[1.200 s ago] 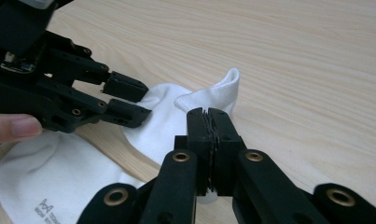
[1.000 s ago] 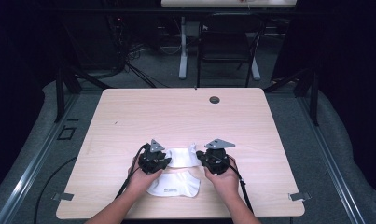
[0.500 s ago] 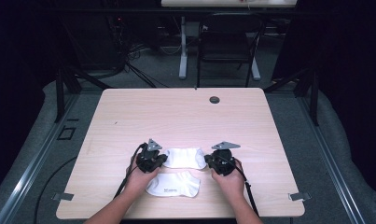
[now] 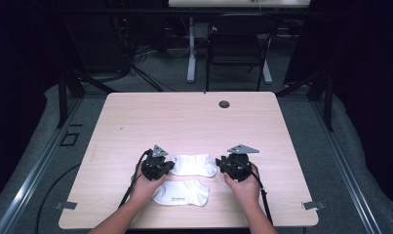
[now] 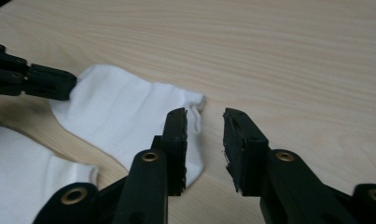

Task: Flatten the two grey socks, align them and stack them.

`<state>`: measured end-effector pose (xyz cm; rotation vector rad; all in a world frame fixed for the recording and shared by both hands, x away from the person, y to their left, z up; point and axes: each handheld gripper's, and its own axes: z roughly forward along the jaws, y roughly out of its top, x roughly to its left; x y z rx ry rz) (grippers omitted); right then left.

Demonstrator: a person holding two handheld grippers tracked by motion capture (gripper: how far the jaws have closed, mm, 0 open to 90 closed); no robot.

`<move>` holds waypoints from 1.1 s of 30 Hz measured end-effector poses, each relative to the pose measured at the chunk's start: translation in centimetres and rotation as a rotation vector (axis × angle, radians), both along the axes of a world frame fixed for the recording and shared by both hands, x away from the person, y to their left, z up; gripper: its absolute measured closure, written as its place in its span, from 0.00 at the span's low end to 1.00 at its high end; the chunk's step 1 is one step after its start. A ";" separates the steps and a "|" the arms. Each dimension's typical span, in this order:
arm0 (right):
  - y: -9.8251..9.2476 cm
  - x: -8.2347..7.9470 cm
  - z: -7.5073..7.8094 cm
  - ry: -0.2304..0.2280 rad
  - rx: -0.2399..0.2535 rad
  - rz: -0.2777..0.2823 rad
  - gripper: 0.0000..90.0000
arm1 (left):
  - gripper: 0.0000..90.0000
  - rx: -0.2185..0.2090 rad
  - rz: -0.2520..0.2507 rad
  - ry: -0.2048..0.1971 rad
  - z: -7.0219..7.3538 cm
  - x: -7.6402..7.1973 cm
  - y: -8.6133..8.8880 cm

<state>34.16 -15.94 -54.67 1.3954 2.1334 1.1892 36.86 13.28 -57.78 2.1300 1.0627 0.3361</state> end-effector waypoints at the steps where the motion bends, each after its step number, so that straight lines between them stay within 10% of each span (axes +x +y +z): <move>1: 0.2 0.0 0.0 -0.012 0.005 0.004 0.77 | 0.97 -0.001 -0.001 -0.002 0.0 0.0 0.0; 11: 2.1 1.8 -2.2 0.067 -0.071 0.043 0.70 | 0.97 -0.005 -0.002 -0.006 -0.1 0.0 0.1; 21: 1.9 1.9 -3.1 0.095 -0.104 0.045 0.95 | 0.97 -0.016 0.002 0.000 -0.1 0.0 0.5; 33: 2.0 1.8 -3.1 0.089 -0.115 0.056 0.97 | 0.97 -0.016 0.010 -0.001 -0.1 0.2 0.7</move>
